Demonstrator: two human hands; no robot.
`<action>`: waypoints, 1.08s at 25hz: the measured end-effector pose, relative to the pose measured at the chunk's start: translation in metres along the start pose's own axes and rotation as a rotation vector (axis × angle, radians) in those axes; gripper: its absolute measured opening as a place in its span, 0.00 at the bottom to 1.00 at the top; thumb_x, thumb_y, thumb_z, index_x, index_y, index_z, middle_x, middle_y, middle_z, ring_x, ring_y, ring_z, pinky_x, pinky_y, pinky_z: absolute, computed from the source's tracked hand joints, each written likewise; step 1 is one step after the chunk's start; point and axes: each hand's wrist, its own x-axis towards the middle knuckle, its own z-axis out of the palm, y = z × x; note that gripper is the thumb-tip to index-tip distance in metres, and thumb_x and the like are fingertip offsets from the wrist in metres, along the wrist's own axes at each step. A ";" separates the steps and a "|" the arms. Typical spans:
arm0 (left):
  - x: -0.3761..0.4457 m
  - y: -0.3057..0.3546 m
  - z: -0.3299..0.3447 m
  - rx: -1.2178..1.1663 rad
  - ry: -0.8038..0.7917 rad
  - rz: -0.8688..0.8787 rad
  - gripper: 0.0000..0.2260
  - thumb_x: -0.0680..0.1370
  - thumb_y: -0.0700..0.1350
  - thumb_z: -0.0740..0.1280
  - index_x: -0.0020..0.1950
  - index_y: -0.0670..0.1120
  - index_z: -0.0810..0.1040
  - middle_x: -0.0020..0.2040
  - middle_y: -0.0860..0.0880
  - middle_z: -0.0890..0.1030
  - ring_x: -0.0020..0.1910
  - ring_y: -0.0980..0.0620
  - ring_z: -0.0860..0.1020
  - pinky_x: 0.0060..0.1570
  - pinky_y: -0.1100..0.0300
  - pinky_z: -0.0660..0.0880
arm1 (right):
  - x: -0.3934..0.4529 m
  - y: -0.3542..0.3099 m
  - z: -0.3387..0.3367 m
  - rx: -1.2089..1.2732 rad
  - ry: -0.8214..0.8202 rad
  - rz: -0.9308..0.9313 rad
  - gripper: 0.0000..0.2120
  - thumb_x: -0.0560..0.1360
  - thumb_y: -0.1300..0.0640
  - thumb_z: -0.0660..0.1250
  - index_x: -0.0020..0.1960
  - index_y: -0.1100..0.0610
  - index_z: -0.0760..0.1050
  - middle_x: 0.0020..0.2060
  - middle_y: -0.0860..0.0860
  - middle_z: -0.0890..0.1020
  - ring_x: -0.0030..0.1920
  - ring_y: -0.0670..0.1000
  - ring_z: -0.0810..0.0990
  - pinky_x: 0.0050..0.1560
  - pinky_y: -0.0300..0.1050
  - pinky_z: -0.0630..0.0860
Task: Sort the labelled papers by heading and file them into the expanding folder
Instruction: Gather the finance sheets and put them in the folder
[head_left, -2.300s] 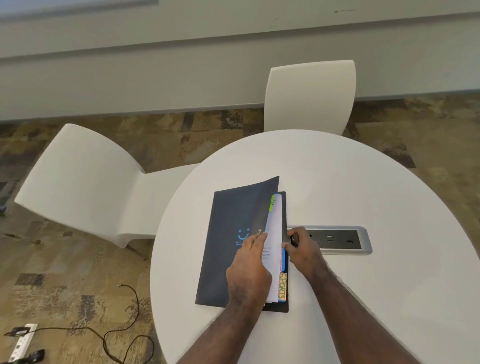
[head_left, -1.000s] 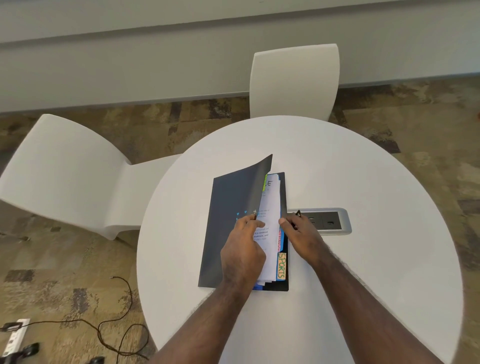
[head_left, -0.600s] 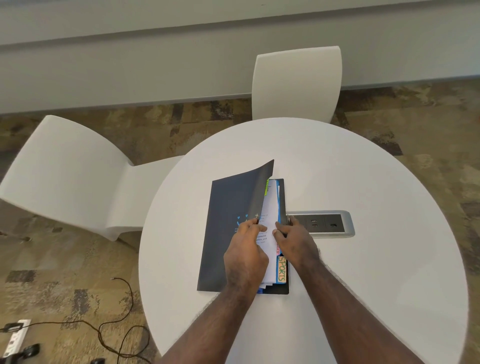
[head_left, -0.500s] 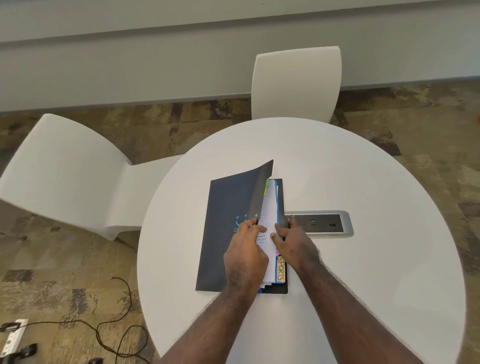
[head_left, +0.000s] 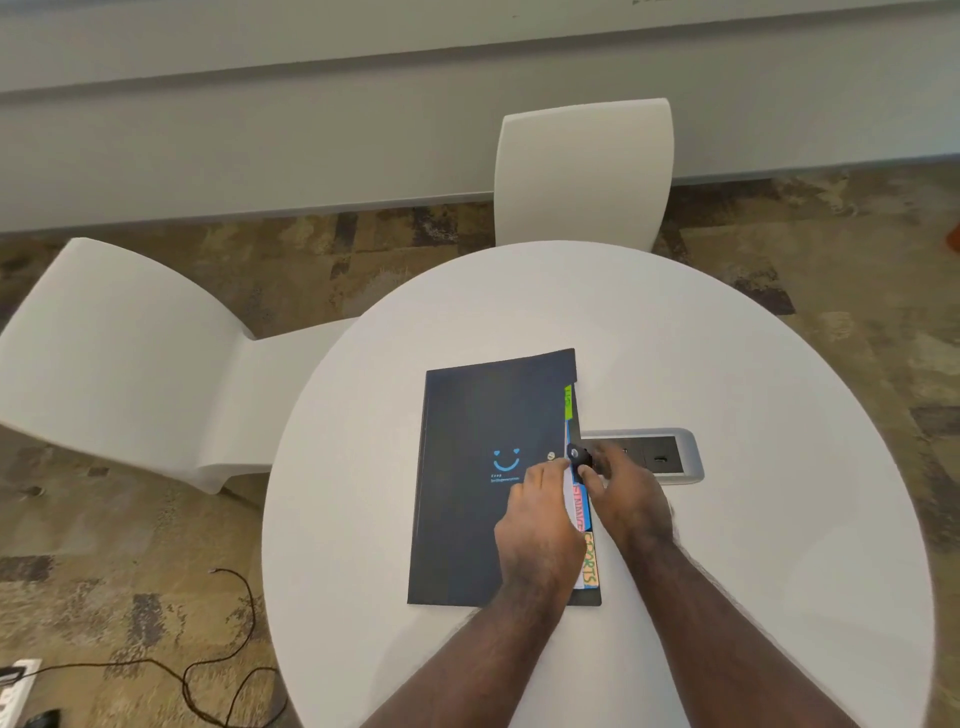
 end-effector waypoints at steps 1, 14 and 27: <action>0.000 0.004 0.006 0.024 0.001 0.006 0.25 0.76 0.49 0.68 0.72 0.57 0.64 0.66 0.57 0.73 0.60 0.54 0.74 0.50 0.57 0.76 | 0.000 0.003 0.000 -0.064 -0.007 -0.037 0.14 0.77 0.41 0.62 0.61 0.42 0.73 0.51 0.46 0.85 0.47 0.53 0.84 0.45 0.50 0.81; 0.012 -0.008 0.035 0.181 -0.171 0.120 0.28 0.76 0.53 0.63 0.76 0.53 0.61 0.75 0.50 0.66 0.73 0.45 0.64 0.68 0.47 0.65 | -0.008 0.022 0.000 0.219 0.234 0.181 0.16 0.79 0.46 0.59 0.64 0.42 0.78 0.43 0.54 0.86 0.41 0.59 0.81 0.43 0.51 0.80; 0.047 -0.061 0.027 0.559 -0.479 0.157 0.41 0.77 0.60 0.63 0.80 0.57 0.38 0.80 0.51 0.34 0.79 0.42 0.36 0.74 0.32 0.44 | -0.002 0.032 0.025 -0.631 -0.129 -0.253 0.32 0.78 0.63 0.52 0.80 0.51 0.51 0.80 0.54 0.53 0.79 0.58 0.53 0.71 0.51 0.65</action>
